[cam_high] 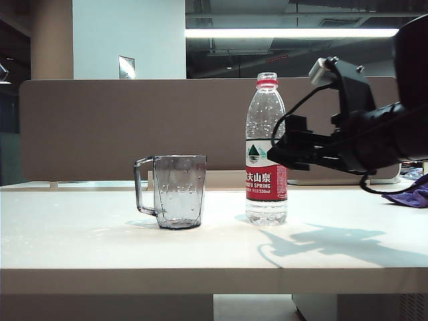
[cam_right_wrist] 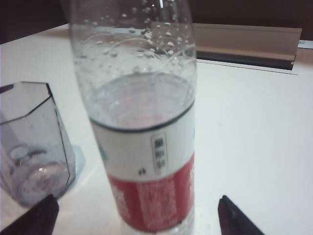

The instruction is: Pick up the mineral water bottle on the table and pour a little water into the mug.

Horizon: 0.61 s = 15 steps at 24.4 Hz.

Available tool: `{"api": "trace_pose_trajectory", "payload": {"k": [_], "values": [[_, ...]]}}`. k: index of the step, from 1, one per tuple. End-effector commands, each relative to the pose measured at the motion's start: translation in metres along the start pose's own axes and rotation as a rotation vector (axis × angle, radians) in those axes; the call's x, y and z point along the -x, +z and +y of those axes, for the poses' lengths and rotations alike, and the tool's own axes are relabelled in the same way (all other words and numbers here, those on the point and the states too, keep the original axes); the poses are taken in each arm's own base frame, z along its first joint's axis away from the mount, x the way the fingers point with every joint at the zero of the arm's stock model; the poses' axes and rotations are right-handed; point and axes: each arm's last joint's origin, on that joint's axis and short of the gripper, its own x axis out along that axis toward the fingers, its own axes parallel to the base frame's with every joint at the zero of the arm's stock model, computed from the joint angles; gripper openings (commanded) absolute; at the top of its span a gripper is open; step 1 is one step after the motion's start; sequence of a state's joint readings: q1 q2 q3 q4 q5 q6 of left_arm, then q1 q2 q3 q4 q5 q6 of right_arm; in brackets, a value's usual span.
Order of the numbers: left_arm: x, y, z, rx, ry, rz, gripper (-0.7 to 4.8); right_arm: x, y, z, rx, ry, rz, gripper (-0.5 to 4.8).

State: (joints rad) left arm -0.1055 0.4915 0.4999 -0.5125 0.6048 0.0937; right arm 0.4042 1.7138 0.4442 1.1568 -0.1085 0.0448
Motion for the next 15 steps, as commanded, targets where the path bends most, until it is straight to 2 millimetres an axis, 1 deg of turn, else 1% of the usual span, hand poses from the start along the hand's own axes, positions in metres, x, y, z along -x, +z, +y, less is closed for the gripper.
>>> {"api": "trace_pose_trajectory", "payload": {"k": [1, 4, 9, 15], "values": [[0.001, 0.002, 0.0, -0.01, 0.0, -0.014, -0.05, -0.01, 0.006, -0.001, -0.01, 0.001, -0.04, 4.77], [0.001, 0.002, 0.0, -0.01, 0.0, -0.014, -0.05, -0.025, 0.001, -0.002, -0.012, 0.004, -0.024, 4.77], [0.001, 0.002, 0.0, -0.01, 0.0, -0.014, -0.05, -0.037, -0.003, -0.004, -0.013, 0.004, -0.017, 4.77], [0.001, 0.002, 0.0, -0.01, 0.0, -0.014, -0.05, -0.052, -0.002, -0.005, -0.011, 0.008, -0.031, 4.76]]}}
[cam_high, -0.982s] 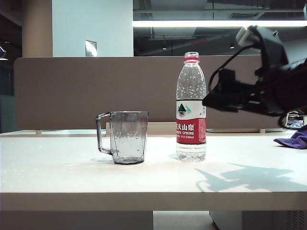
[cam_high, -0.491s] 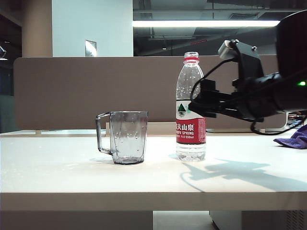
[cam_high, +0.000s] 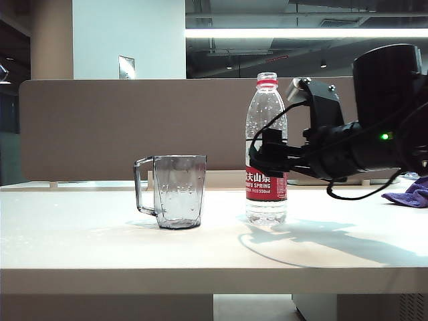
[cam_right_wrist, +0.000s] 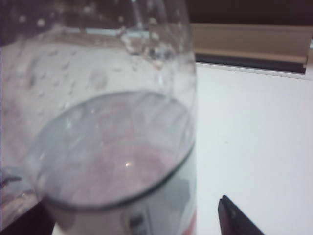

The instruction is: Pick up the mineral water bottle on the table and pour a little water into the mug.

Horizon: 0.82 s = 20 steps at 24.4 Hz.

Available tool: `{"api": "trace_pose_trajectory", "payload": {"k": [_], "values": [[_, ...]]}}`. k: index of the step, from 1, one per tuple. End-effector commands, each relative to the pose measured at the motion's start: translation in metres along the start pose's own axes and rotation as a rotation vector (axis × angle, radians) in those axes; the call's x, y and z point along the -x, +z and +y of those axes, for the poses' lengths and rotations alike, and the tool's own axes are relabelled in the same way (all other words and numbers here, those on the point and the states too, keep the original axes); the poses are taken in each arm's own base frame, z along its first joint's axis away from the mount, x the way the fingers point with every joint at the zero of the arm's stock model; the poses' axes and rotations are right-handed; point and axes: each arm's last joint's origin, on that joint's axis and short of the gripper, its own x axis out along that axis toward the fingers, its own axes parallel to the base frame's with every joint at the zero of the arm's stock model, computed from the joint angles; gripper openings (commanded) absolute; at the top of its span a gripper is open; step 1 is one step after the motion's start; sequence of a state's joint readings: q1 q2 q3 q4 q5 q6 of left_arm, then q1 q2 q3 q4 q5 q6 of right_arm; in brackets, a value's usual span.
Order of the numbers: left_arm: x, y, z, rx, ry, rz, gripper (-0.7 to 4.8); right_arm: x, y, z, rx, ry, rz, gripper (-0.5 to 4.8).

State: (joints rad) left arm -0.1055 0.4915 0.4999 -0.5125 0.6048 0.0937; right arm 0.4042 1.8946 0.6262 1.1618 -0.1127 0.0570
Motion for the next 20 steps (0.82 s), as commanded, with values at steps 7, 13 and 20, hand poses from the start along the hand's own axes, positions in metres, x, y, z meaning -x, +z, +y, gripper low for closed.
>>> {"api": "trace_pose_trajectory", "payload": {"k": [7, 13, 20], "values": [[0.001, 0.002, 0.0, -0.011, 0.0, -0.013, -0.05, -0.018, -0.001, -0.001, -0.023, 0.018, -0.017, 4.58], [0.001, 0.002, 0.0, -0.013, 0.0, -0.013, -0.05, -0.024, 0.003, -0.001, -0.018, 0.02, -0.023, 3.97], [0.001, 0.002, 0.0, -0.013, 0.0, -0.014, -0.05, -0.027, 0.002, -0.002, -0.02, 0.019, -0.009, 3.57]]}}
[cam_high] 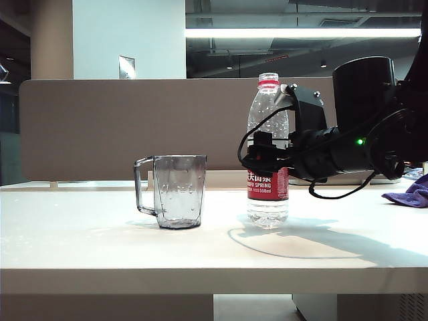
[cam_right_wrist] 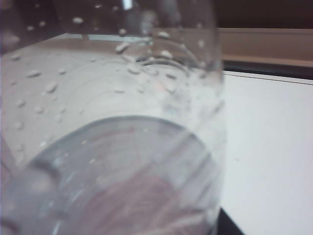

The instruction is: Pick up the mineral water bottle on the table and pour a little water into the mug.

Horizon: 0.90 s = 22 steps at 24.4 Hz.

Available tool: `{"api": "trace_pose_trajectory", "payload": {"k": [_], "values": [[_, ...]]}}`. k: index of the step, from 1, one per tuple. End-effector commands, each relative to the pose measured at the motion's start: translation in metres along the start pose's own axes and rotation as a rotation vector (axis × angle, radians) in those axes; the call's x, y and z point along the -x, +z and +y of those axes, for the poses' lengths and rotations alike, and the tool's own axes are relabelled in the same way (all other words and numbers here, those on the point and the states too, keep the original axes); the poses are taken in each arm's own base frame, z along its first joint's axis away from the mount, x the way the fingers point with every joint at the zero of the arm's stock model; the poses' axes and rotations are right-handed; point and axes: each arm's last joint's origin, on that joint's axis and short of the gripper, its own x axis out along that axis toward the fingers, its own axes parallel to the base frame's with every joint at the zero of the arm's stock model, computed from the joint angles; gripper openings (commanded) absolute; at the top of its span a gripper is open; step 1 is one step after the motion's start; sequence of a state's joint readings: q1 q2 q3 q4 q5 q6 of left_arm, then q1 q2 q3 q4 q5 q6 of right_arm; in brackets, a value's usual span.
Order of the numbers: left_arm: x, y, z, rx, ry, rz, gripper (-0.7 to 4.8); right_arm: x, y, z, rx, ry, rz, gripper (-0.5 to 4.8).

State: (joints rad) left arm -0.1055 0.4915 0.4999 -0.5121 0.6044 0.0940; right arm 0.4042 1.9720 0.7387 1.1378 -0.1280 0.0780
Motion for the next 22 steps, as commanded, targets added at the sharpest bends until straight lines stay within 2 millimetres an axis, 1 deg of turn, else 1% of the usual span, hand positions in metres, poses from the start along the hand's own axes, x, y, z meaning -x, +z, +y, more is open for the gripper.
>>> {"api": "trace_pose_trajectory", "payload": {"k": [1, 3, 4, 5, 10, 13, 14, 15, 17, 20, 22], "values": [[0.0005, 0.002, -0.0003, -0.012, -0.001, -0.013, -0.05, -0.0005, -0.0004, 0.0006, -0.001, 0.002, 0.007, 3.57], [0.0005, 0.002, -0.0003, -0.012, -0.001, -0.013, -0.05, -0.0007, -0.0025, 0.0004, -0.002, 0.001, 0.015, 3.53], [0.0005, 0.002, -0.0002, -0.012, 0.0, -0.013, -0.05, -0.0009, -0.0033, 0.0003, -0.002, 0.001, 0.017, 3.4], [0.0005, 0.002, -0.0003, -0.012, -0.001, -0.013, -0.05, -0.001, -0.0047, 0.0002, -0.003, 0.001, 0.022, 3.07], [0.0005, 0.002, -0.0003, -0.012, -0.001, -0.013, -0.05, -0.0014, -0.0077, -0.0001, -0.002, 0.0, 0.031, 3.04], [0.0005, 0.002, -0.0003, -0.012, -0.001, -0.013, -0.05, -0.0014, -0.0082, -0.0001, 0.043, 0.001, 0.037, 3.04], [0.0005, 0.002, -0.0003, -0.012, -0.001, -0.013, -0.05, -0.0014, -0.0081, -0.0001, 0.076, 0.001, 0.037, 2.88], [0.0005, 0.002, -0.0002, -0.012, 0.0, -0.013, -0.05, -0.0014, -0.0082, -0.0001, 0.079, 0.001, 0.037, 2.48], [0.0005, 0.002, -0.0002, -0.012, 0.0, -0.013, -0.05, -0.0014, -0.0082, -0.0001, 0.079, 0.001, 0.037, 2.29], [0.0005, 0.002, -0.0002, -0.012, 0.0, -0.013, -0.05, -0.0014, -0.0083, -0.0001, 0.082, 0.001, 0.038, 2.29], [0.0005, 0.002, -0.0003, -0.012, -0.001, -0.013, -0.05, -0.0013, -0.0077, -0.0001, 0.129, 0.002, 0.036, 2.29]]}}
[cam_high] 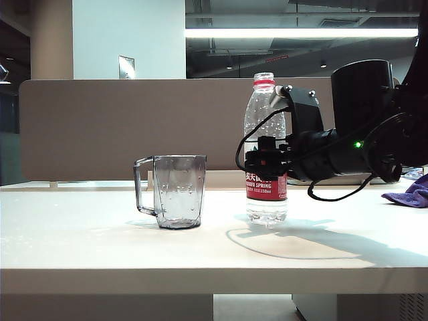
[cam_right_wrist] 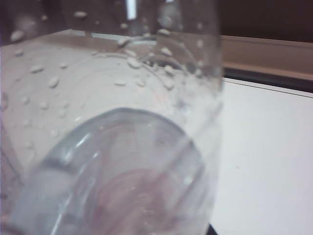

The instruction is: Pick up the mineral water bottle on the table and pour a little water into the mug.

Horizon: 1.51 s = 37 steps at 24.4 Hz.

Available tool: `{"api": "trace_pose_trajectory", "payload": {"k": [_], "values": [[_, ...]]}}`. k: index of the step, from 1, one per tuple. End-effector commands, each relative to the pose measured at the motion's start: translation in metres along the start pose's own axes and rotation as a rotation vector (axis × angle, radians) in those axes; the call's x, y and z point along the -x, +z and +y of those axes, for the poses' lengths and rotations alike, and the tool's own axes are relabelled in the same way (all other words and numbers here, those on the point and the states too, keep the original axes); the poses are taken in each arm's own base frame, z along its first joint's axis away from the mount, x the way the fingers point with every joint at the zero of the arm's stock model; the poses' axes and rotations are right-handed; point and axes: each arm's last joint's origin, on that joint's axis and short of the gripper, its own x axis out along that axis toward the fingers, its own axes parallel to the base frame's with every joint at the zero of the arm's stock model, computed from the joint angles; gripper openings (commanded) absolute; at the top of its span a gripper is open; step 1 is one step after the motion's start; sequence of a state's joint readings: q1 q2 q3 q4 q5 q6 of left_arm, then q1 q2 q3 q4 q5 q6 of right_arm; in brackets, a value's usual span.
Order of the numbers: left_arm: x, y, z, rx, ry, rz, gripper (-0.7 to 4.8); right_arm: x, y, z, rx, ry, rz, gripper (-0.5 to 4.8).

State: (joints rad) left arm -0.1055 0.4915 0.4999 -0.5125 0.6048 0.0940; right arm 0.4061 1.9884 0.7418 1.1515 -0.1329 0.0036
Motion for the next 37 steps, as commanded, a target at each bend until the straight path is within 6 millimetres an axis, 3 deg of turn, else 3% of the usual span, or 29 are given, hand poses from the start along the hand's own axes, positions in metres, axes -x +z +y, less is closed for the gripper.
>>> {"api": "trace_pose_trajectory", "payload": {"k": [1, 5, 13, 15, 17, 19, 25, 37], "values": [[0.001, 0.002, 0.0, -0.012, 0.0, -0.014, -0.05, 0.0, -0.004, 0.0, 0.069, -0.003, 0.042, 2.29], [0.001, 0.002, 0.0, -0.012, 0.0, -0.014, -0.05, -0.006, 0.003, -0.001, 0.073, -0.004, 0.192, 2.29], [0.001, 0.002, 0.0, -0.013, 0.0, -0.013, -0.05, -0.018, 0.056, -0.003, 0.257, -0.013, 0.235, 2.29], [0.001, 0.002, 0.0, -0.012, 0.001, -0.014, -0.05, -0.018, 0.069, -0.004, 0.324, -0.029, 0.277, 2.3], [0.001, 0.002, 0.0, -0.013, 0.0, -0.013, -0.05, -0.02, 0.092, -0.005, 0.496, -0.033, 0.332, 2.29], [0.001, 0.002, 0.0, -0.012, 0.0, -0.013, -0.05, -0.022, 0.101, -0.007, 0.622, -0.045, 0.379, 2.3], [0.001, 0.002, 0.0, -0.012, 0.001, -0.014, -0.05, -0.024, 0.11, -0.008, 0.867, -0.107, 0.459, 2.3], [0.001, 0.002, 0.0, -0.013, 0.0, -0.013, -0.05, -0.029, 0.117, 0.014, 1.039, -0.038, 0.359, 2.29]]}}
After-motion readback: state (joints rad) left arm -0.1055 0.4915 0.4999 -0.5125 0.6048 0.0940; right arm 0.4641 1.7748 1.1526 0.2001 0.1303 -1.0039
